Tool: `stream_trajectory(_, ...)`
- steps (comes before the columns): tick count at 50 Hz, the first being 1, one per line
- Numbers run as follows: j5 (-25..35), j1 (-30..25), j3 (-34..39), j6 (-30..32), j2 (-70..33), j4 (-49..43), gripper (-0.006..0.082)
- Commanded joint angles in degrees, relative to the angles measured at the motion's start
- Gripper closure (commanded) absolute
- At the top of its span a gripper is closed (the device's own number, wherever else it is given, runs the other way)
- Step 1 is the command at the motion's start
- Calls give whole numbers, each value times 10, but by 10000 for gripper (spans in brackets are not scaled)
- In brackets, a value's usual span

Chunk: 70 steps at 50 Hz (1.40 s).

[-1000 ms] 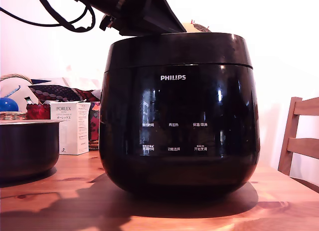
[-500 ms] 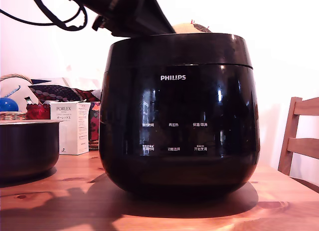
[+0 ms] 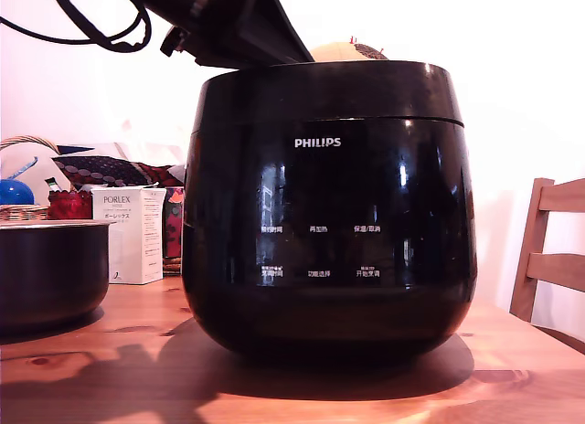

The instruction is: Open the rice cooker by pressing the large metal button on the top of its lid with medium force

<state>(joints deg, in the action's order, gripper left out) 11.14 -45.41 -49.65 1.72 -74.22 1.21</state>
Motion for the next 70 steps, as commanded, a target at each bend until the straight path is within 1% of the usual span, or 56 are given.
stream_trajectory(1,0,-7,38,3,-32,-47,789)
stream_trajectory(19,4,-20,38,3,-68,-51,789)
stream_trajectory(33,4,-20,38,4,-68,-54,789)
stream_trajectory(37,5,-20,38,3,-68,-41,789)
stream_trajectory(44,5,-20,38,2,-66,9,789)
stream_trajectory(58,5,-19,38,-2,-18,90,789)
stream_trajectory(70,-2,-14,38,-2,39,85,789)
